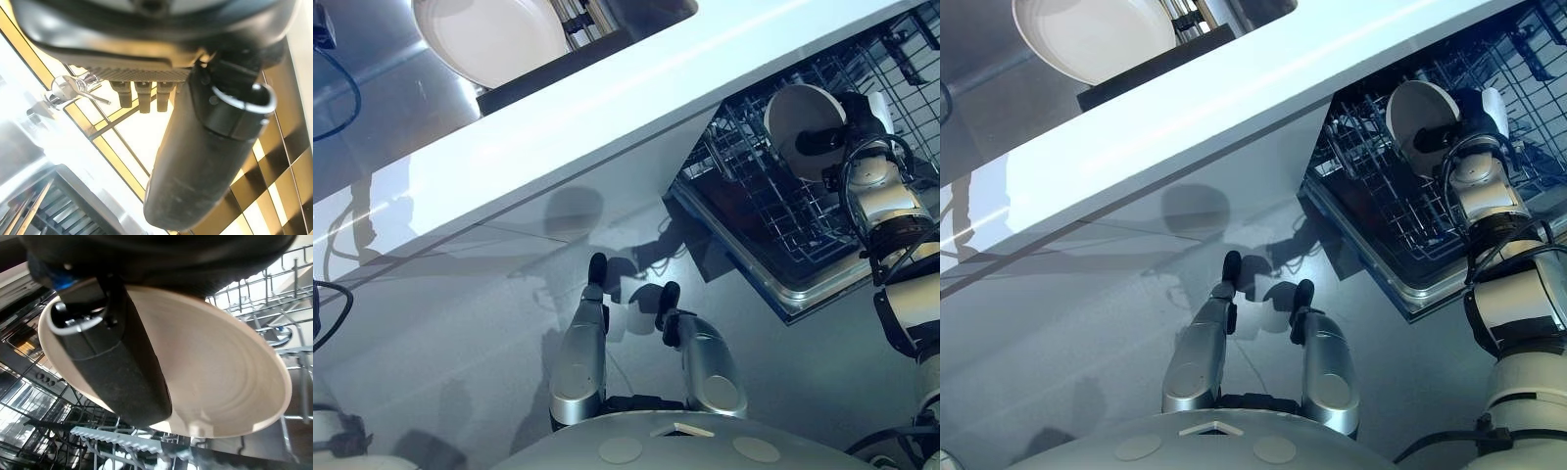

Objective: Pick up plates and place into dishwasher.

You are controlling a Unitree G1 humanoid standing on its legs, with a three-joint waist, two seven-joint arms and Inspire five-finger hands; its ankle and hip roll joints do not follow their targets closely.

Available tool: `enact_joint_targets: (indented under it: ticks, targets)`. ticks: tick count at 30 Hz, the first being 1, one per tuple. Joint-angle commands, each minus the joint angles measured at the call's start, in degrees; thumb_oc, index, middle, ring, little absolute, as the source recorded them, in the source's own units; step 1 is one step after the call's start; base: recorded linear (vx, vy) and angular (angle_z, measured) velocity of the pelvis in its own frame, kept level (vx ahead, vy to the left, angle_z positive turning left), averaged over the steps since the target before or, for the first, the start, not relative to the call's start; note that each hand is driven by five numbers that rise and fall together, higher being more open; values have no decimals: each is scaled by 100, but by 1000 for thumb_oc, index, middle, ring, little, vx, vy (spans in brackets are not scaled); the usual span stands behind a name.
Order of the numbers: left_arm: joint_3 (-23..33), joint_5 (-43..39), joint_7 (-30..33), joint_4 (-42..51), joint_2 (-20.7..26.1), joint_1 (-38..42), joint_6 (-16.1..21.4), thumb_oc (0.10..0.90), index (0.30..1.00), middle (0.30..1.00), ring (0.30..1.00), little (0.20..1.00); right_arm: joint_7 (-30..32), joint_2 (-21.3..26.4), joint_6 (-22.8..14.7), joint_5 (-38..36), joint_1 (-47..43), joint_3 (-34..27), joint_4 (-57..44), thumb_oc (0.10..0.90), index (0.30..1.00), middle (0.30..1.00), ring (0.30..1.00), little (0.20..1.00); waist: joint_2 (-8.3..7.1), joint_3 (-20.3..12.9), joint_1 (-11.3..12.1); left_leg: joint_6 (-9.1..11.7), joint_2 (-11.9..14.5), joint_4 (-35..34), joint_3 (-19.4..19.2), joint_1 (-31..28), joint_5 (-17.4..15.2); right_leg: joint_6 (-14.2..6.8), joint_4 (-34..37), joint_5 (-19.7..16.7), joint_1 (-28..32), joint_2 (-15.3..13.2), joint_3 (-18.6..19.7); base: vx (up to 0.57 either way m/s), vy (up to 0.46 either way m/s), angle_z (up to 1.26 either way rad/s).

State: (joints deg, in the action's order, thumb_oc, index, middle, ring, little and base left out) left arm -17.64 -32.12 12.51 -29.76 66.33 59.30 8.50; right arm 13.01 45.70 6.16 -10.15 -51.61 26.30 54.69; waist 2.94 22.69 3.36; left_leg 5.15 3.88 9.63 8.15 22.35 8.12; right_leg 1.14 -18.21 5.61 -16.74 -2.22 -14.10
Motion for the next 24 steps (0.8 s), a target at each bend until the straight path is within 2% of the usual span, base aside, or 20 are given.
enact_joint_targets:
  ticks: [1,7,13,18,24]
  targets:
    - [453,-126,361,434,530,450,153,800,900,900,900,900,393,160,-210,-139,78,18,-521,800,900,900,900,900,-188,-690,-33,-135,-175,-304,-539,-390,-542,30,-68,402,141,206,313,20,14,4]
    - [826,-62,202,586,460,-47,31,800,900,900,900,900,792,234,-514,-293,614,-431,-1200,800,900,900,900,900,-297,-908,-137,-152,-196,-487,-644,-707,-568,-27,236,321,440,269,399,24,59,-1]
    - [1490,66,-123,721,240,-1042,-104,800,900,900,900,900,977,324,-776,-271,1247,-1265,-2100,800,900,900,900,900,-240,-1164,-311,-200,-249,-683,-790,-1142,-631,-119,541,239,788,305,517,14,169,-11]
    - [1963,231,-362,893,24,-1758,-277,800,900,900,900,900,691,477,-891,-501,1716,-2005,-2548,800,900,900,900,900,-226,-1407,-471,-253,-282,-822,-964,-1534,-708,-209,726,163,1060,269,617,7,194,-14]
    - [2106,340,-701,853,-167,-2158,-439,800,900,900,900,900,458,680,-1034,-649,1870,-2331,-2464,800,900,900,900,900,-194,-1680,-571,-280,-314,-1008,-1101,-1866,-720,-322,927,48,1283,218,669,-17,198,-17]
